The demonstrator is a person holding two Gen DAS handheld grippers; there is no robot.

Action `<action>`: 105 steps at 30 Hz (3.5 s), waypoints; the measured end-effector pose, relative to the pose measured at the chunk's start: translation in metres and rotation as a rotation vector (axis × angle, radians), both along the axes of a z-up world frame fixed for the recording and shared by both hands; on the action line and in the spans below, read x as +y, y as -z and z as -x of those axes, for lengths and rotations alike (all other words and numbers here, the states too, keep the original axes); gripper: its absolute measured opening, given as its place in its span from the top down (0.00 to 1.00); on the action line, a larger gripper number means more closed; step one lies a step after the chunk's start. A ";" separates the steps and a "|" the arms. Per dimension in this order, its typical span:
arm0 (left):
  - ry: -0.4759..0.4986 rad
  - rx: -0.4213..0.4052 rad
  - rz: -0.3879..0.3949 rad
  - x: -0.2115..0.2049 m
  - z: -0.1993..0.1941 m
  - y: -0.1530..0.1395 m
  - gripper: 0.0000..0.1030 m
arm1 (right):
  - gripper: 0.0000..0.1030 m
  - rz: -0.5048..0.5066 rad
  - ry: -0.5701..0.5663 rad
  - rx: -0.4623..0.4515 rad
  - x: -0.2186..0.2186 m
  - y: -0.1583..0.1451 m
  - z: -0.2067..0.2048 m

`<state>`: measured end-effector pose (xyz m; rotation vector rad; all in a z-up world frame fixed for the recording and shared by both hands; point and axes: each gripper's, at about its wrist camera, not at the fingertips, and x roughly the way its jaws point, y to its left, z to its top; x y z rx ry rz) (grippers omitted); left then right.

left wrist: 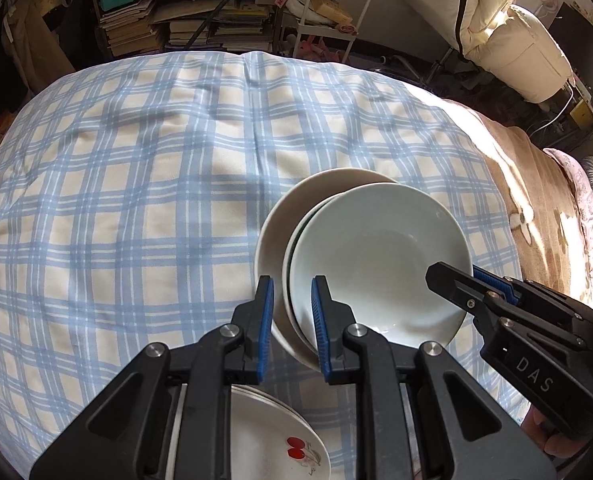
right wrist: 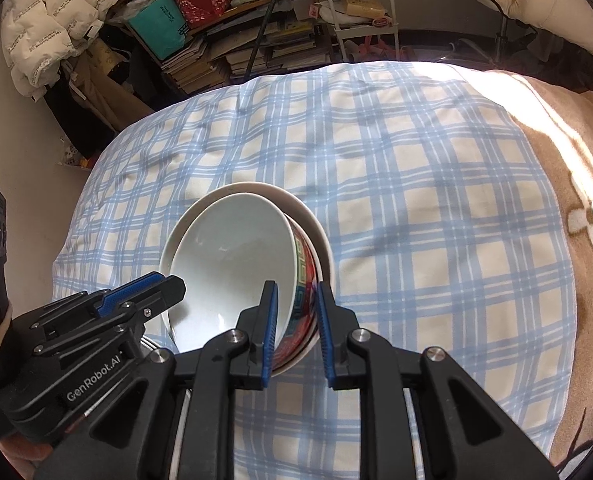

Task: Organize plates and bowls
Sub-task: 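Open both tools to release the bowls into the stack, then move the open right tool to the red-patterned bowl stack while the left tool moves to the white bowl stack, then close the right tool on the red-patterned bowl stack rim while the left tool grips the white bowl stack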

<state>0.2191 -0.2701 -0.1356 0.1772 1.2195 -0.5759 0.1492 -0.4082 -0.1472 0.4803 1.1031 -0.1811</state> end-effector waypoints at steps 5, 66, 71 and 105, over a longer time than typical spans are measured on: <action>-0.015 -0.004 -0.014 0.006 -0.004 -0.004 0.80 | 0.79 -0.013 -0.014 0.004 -0.004 0.000 0.002; 0.017 -0.011 -0.168 0.012 -0.038 0.012 0.28 | 0.13 -0.026 0.114 0.097 -0.058 0.027 0.015; 0.020 0.001 -0.163 0.012 -0.040 0.014 0.28 | 0.13 -0.013 0.108 0.112 -0.059 0.025 0.012; 0.020 0.119 -0.065 -0.003 -0.034 0.025 0.97 | 0.82 -0.109 0.068 0.150 -0.029 0.031 -0.009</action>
